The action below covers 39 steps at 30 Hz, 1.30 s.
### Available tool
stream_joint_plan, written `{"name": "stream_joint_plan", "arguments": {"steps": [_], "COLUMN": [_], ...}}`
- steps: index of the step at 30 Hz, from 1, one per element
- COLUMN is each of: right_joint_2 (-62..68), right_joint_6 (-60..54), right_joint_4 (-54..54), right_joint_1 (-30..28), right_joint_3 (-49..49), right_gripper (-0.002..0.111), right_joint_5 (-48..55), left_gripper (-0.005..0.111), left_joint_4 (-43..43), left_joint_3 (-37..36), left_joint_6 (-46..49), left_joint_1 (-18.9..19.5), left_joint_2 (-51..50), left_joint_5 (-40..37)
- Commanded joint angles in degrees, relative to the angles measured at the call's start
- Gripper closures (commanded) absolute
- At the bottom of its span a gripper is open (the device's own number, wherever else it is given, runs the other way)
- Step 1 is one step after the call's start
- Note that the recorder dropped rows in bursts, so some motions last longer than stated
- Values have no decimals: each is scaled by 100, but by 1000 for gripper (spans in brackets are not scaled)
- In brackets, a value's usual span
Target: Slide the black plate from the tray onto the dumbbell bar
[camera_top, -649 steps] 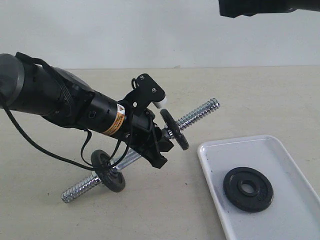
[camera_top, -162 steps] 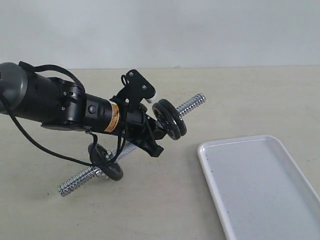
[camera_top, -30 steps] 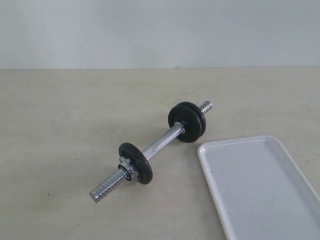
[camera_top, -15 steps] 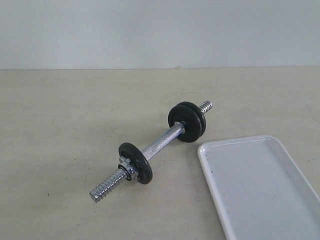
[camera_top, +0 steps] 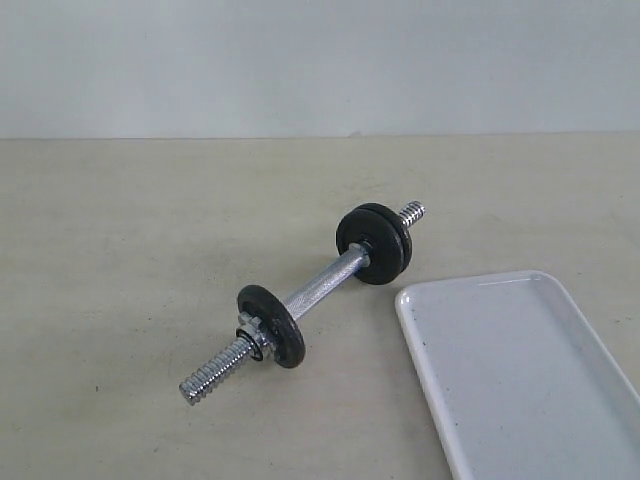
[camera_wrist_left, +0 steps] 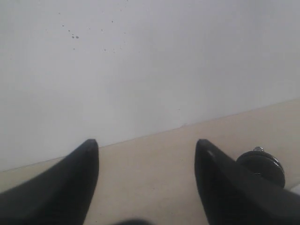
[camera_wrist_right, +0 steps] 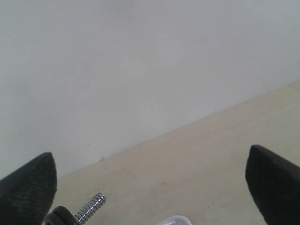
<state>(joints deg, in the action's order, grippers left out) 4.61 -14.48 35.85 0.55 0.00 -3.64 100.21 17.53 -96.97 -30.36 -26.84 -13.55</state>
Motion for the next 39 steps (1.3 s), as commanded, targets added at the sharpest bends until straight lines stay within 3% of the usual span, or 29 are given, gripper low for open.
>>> {"name": "stream_joint_plan", "arguments": {"steps": [1, 14, 20, 22, 27, 39], "right_joint_2": [7, 7, 7, 7, 7, -2], "right_joint_6": [43, 43, 43, 43, 43, 43], "right_joint_4": [-22, -22, -50, -665, -4046, -3948], "right_joint_1": [-1, -1, -1, -1, -1, -1], "right_joint_3": [0, 0, 0, 0, 0, 0], "right_gripper": [4, 4, 4, 4, 4, 4], "right_joint_5": [103, 103, -834, -1257, -2128, -2609], "left_gripper": [51, 51, 51, 51, 51, 51], "left_joint_4": [-26, -26, -26, -26, -26, -26], "left_joint_3": [-19, -19, -19, -19, -19, -19], "left_joint_6": [-115, -115, -115, -115, -115, -115], "left_joint_1": [-1, -1, -1, -1, -1, -1], "left_joint_2": [8, 8, 8, 8, 8, 8], "left_joint_5": [43, 43, 43, 43, 19, 29]}}
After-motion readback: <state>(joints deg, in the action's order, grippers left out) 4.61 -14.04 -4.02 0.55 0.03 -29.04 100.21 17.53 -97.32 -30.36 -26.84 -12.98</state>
